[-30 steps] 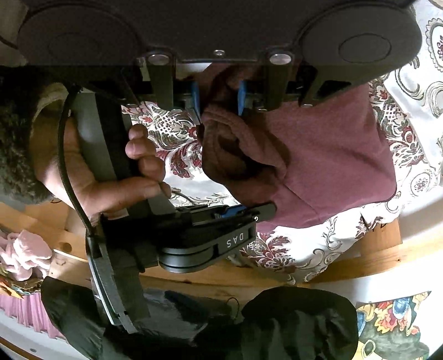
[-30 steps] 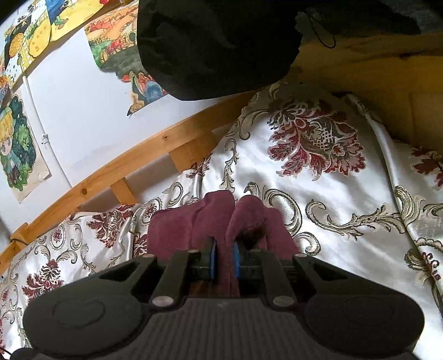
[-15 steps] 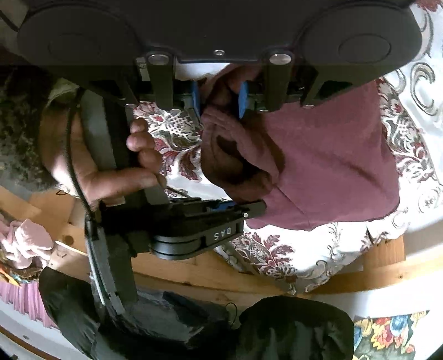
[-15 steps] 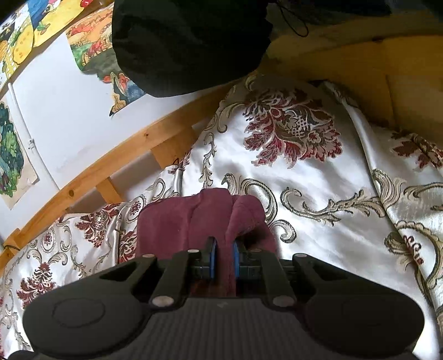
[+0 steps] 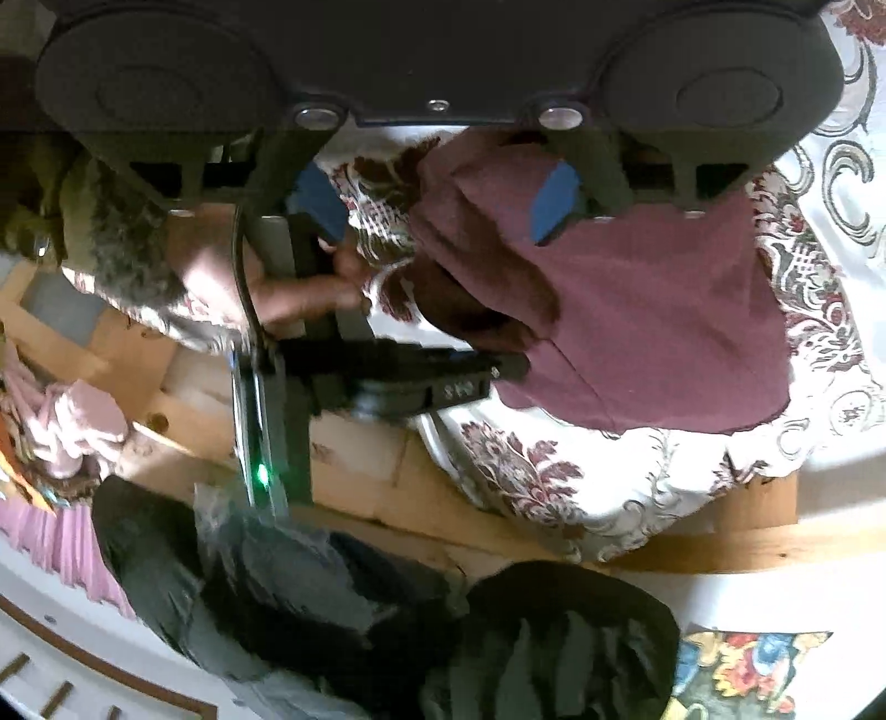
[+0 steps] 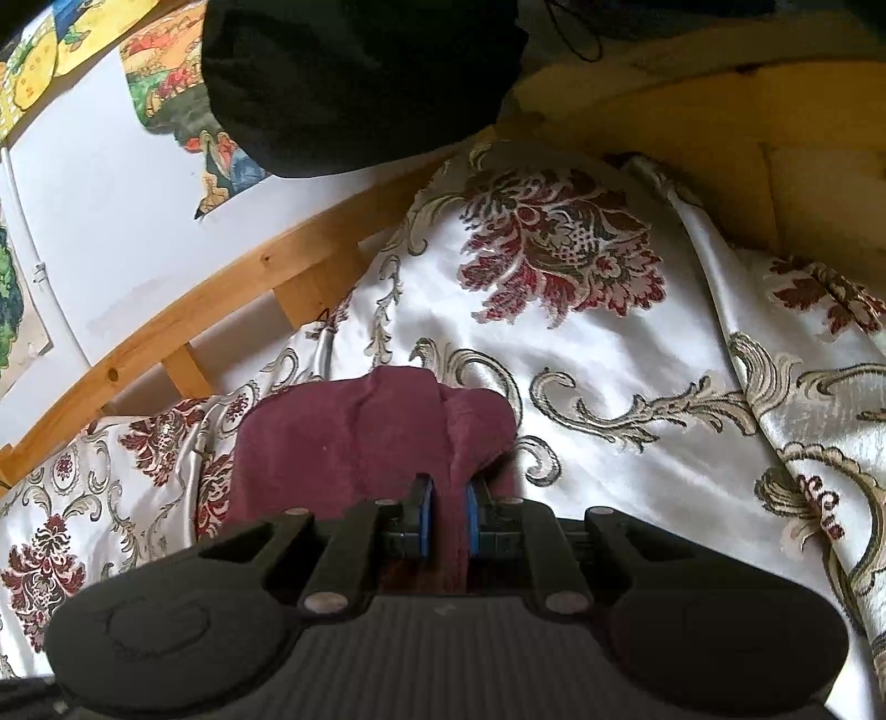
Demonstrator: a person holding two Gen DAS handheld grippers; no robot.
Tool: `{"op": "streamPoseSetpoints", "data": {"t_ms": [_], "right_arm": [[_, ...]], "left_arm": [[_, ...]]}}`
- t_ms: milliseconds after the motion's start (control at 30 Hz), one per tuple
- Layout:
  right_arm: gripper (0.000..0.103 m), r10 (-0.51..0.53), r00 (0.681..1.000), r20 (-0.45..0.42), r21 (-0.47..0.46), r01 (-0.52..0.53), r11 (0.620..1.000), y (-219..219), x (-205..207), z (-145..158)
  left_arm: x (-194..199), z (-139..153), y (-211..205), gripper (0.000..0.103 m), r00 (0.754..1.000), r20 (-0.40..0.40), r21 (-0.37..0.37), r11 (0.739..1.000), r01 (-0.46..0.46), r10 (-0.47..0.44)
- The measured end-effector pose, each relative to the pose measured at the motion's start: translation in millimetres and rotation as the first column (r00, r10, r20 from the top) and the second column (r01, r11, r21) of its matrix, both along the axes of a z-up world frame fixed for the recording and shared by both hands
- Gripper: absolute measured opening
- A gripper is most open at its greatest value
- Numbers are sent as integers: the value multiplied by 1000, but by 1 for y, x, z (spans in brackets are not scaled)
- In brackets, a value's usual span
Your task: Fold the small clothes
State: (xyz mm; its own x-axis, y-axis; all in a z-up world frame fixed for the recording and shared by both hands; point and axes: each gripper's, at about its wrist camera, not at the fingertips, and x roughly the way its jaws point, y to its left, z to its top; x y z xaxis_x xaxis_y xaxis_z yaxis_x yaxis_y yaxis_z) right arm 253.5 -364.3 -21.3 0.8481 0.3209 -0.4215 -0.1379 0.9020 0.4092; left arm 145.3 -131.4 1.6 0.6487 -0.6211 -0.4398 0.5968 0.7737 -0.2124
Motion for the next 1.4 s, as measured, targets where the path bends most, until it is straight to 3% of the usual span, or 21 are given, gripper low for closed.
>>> {"op": "streamPoseSetpoints", "data": {"t_ms": [167, 267, 367, 433, 533, 633, 900, 1067, 1167, 1267, 1400], "right_arm": [[21, 8, 1000, 10, -44, -7, 999, 4, -2, 2], [32, 1, 1000, 23, -71, 1, 997, 5, -7, 6], [52, -9, 999, 32, -83, 12, 996, 4, -12, 12], [73, -9, 999, 38, -78, 12, 997, 2, -18, 16], [88, -1, 999, 40, -81, 4, 997, 0, -27, 22], [100, 10, 999, 43, -101, -6, 995, 0, -41, 26], [103, 70, 998, -10, -211, -70, 975, 14, -76, 20], [103, 72, 994, -86, -281, -94, 955, 25, -68, 9], [103, 52, 986, -156, -326, -101, 940, 25, -61, -5], [103, 61, 978, -200, -303, -121, 945, 19, -56, -14], [103, 73, 978, -195, -288, -128, 949, 16, -56, -13]], "left_arm": [[6, 4, 12, 95, 995, -16, -50, 994, -97, 96], [9, 5, 26, 98, 981, -41, -92, 977, -192, 189], [16, 3, 47, 101, 956, -126, -167, 944, -285, 267], [20, 1, 58, 102, 933, -190, -201, 918, -342, 305], [23, -3, 70, 102, 888, -254, -177, 884, -433, 384], [24, -7, 77, 102, 859, -288, -149, 866, -478, 424], [23, -15, 82, 102, 820, -349, -99, 852, -514, 454], [23, -22, 76, 102, 819, -356, -44, 867, -496, 450], [26, -30, 74, 102, 803, -376, 7, 868, -496, 462], [28, -39, 77, 102, 786, -413, 19, 867, -497, 460], [29, -46, 80, 102, 769, -439, 24, 862, -506, 464]]}}
